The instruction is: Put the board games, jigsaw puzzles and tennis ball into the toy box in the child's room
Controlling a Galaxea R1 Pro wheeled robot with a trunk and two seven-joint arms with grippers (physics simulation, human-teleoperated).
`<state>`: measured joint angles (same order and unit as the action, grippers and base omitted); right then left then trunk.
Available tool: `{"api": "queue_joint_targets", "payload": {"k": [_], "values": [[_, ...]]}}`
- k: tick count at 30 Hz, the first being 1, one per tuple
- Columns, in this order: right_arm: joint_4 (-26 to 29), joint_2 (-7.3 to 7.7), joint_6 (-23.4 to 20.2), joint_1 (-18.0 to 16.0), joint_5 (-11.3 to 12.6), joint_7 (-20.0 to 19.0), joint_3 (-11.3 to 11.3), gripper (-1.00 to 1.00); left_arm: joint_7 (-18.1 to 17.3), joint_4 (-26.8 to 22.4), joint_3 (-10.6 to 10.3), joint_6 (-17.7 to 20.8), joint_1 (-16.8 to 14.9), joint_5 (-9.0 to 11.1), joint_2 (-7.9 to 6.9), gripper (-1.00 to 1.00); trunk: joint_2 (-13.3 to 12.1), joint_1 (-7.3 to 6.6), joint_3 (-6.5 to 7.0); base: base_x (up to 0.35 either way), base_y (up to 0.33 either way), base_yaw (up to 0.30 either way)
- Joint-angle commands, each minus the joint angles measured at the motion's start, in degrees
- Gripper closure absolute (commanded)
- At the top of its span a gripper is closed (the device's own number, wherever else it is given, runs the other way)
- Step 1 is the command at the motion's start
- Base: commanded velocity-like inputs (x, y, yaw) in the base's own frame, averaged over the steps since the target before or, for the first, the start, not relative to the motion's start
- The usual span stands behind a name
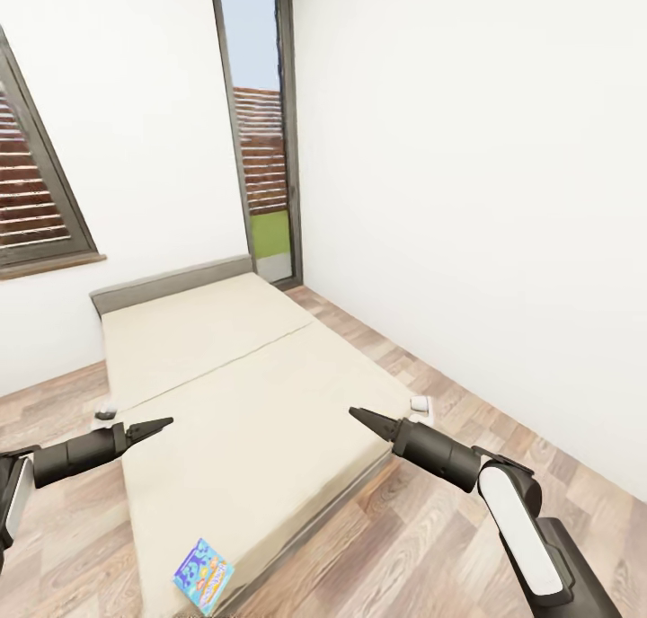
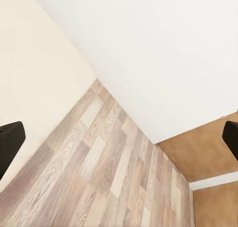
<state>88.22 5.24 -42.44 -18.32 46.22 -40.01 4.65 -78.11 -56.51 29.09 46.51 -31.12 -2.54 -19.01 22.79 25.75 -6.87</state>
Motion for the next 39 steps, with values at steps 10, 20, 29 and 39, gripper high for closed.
{"api": "queue_joint_targets", "payload": {"k": [10,20,29,39], "values": [[0.03,0.03,-0.36,-0.05,0.36,0.29,0.04,-1.00,-0.38,-0.01,0.09,0.60,-0.08,-0.28,0.02,-1.00,0.13,0.04,-0.13,0.000,0.000,0.207],[0.03,0.03,-0.36,-0.05,0.36,0.40,0.10,-1.00,-0.29,-0.01,0.09,0.60,-0.08,-0.28,0.02,-1.00,0.13,0.04,-0.13,0.000,-0.001,0.207],[0.03,0.03,-0.36,-0.05,0.36,0.45,0.10,-1.00,-0.29,-0.01,0.09,0.60,-0.08,-0.28,0.02,-1.00,0.13,0.04,-0.13,0.000,-0.073,0.207],[0.03,0.03,-0.36,-0.05,0.36,0.45,0.10,-1.00,-0.29,-0.01,0.09,0.60,-0.08,-0.28,0.02,-1.00,0.13,0.04,-0.13,0.000,-0.051,0.207]]}}
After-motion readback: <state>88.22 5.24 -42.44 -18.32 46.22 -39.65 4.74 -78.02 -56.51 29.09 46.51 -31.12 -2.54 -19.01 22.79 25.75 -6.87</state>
